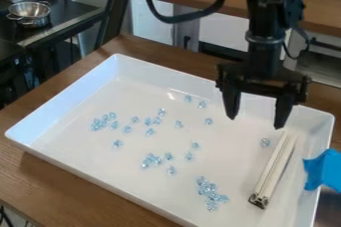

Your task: Sweep into pile

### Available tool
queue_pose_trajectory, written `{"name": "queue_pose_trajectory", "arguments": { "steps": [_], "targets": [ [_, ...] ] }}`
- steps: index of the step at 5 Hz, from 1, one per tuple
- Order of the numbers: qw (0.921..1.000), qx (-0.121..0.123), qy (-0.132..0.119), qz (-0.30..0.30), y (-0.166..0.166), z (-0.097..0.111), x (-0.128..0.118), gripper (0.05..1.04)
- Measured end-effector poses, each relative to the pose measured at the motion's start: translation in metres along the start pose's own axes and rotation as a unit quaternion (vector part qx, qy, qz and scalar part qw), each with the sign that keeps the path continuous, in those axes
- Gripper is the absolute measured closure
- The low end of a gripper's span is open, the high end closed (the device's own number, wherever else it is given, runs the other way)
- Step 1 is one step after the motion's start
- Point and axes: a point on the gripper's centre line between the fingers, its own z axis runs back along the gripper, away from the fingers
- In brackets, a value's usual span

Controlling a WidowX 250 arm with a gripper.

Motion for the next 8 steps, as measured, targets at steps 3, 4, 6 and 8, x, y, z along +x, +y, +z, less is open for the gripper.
{"name": "queue_pose_trajectory", "arguments": {
  "steps": [3,4,6,8],
  "targets": [
    [0.9998,0.018,0.009,-0.007,-0.009,-0.031,0.000,0.093],
    [0.9997,0.021,0.004,-0.009,-0.013,-0.035,0.001,0.093],
    [0.9994,0.027,-0.013,-0.015,-0.029,-0.043,-0.002,0.093],
    [0.9988,0.049,-0.006,-0.006,-0.034,-0.065,-0.007,0.118]
  ]
}}
